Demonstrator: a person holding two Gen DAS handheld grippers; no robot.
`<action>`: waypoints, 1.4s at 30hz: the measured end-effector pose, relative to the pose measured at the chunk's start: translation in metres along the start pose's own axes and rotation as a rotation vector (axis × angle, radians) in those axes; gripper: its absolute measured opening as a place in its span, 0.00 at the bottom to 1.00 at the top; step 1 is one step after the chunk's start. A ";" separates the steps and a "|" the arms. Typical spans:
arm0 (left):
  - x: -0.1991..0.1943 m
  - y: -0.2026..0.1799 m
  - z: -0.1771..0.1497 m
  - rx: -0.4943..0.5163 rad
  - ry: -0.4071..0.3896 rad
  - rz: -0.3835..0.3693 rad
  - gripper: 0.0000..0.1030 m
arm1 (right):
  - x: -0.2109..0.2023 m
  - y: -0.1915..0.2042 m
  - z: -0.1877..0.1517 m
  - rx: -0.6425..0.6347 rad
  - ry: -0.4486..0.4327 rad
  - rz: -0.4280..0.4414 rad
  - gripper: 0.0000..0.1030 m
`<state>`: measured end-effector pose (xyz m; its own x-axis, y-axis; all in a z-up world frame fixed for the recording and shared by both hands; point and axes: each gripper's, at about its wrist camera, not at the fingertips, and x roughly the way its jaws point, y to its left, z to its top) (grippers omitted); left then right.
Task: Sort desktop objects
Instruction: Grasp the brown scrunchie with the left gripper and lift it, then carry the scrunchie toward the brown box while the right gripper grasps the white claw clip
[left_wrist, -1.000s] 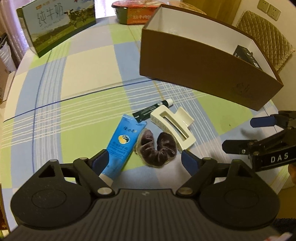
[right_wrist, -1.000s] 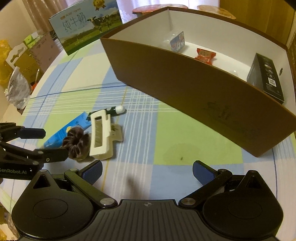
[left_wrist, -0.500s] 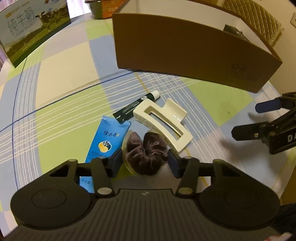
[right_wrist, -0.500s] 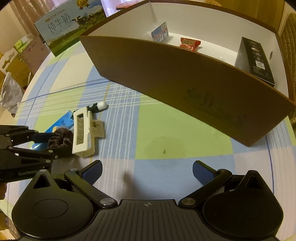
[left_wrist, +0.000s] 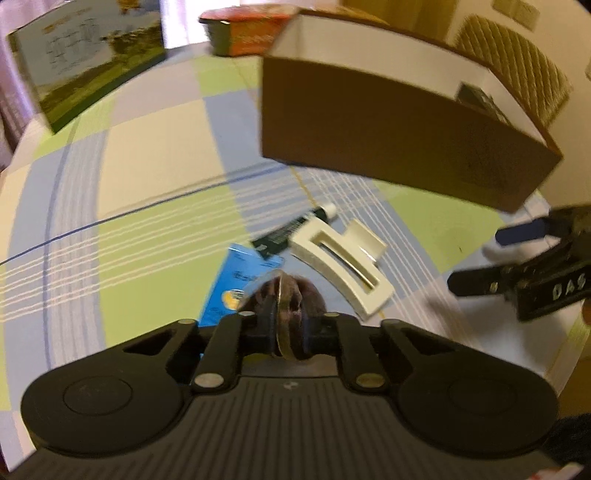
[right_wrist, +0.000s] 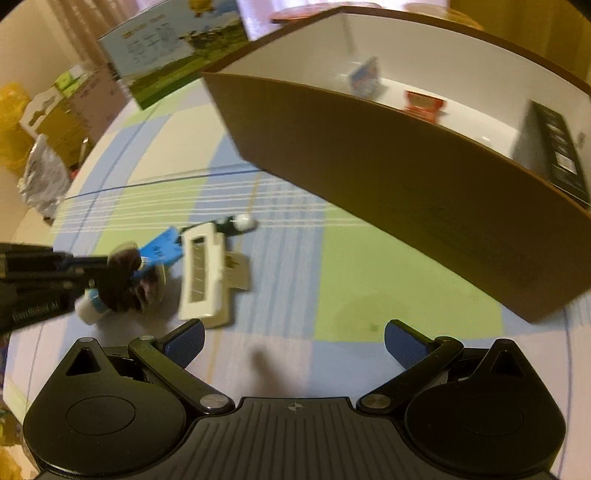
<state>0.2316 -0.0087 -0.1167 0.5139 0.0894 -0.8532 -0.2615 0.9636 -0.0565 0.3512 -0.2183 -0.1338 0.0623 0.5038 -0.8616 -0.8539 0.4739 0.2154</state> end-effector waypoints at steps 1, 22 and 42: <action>-0.004 0.005 0.001 -0.020 -0.009 0.003 0.09 | 0.002 0.004 0.002 -0.012 -0.002 0.009 0.98; -0.025 0.080 -0.011 -0.195 -0.022 0.140 0.09 | 0.058 0.048 0.025 -0.189 0.001 0.020 0.74; 0.012 0.091 -0.017 -0.213 0.065 0.126 0.41 | 0.063 0.046 0.029 -0.250 0.009 -0.027 0.43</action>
<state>0.2006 0.0759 -0.1412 0.4148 0.1823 -0.8915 -0.4899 0.8703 -0.0500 0.3308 -0.1445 -0.1646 0.0833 0.4863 -0.8698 -0.9532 0.2934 0.0728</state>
